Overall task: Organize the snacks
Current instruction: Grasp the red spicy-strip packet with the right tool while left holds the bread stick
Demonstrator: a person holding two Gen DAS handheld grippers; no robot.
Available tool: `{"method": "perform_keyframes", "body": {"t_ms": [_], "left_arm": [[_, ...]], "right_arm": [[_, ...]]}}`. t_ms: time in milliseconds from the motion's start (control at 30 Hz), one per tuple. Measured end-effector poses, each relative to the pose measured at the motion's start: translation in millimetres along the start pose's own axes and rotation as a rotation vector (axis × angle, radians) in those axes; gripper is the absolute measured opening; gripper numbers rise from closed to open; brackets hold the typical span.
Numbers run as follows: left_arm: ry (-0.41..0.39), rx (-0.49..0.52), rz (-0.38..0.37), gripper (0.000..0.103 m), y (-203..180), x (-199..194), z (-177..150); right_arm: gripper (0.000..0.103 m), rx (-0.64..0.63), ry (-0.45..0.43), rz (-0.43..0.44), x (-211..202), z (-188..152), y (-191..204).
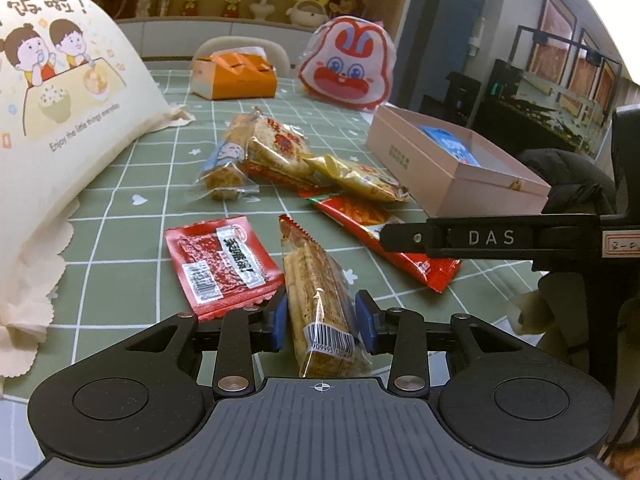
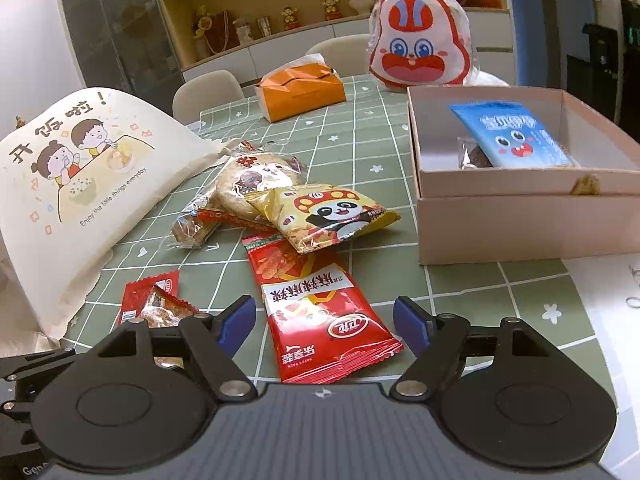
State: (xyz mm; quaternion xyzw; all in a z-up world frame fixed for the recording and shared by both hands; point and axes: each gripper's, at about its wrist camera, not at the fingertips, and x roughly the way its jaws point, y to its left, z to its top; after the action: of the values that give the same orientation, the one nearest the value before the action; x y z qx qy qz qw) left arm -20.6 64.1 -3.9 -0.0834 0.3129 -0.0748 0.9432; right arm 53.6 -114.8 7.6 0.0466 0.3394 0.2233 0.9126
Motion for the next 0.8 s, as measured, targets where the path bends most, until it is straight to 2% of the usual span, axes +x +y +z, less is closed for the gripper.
{"method": "perform_keyframes", "body": {"t_ms": [133,300,367,433,600,800], "left_arm": [[-0.002,-0.004,-0.003,0.040,0.1,0.0,-0.5],[-0.009,-0.043,-0.027,0.040,7.0,-0.9,-1.0],[-0.012,-0.057,-0.036,0.039,9.3,-1.2,-1.3],[-0.014,-0.065,-0.041,0.039,10.5,-1.4,-1.4],[-0.021,-0.114,-0.069,0.039,18.1,-1.3,-2.1],[-0.023,-0.101,-0.044,0.039,14.1,-2.4,-1.9]], "right_arm": [[0.077,-0.131,0.027,-0.042,9.7,14.3,18.4],[0.076,-0.106,0.160,0.001,45.3,39.9,18.0],[0.075,-0.136,0.154,-0.007,47.5,39.8,22.5],[0.057,-0.185,0.155,-0.028,46.0,36.7,30.1],[0.049,-0.185,0.201,0.010,21.5,28.4,27.3],[0.048,-0.139,0.164,-0.007,-32.9,4.8,-5.3]]}}
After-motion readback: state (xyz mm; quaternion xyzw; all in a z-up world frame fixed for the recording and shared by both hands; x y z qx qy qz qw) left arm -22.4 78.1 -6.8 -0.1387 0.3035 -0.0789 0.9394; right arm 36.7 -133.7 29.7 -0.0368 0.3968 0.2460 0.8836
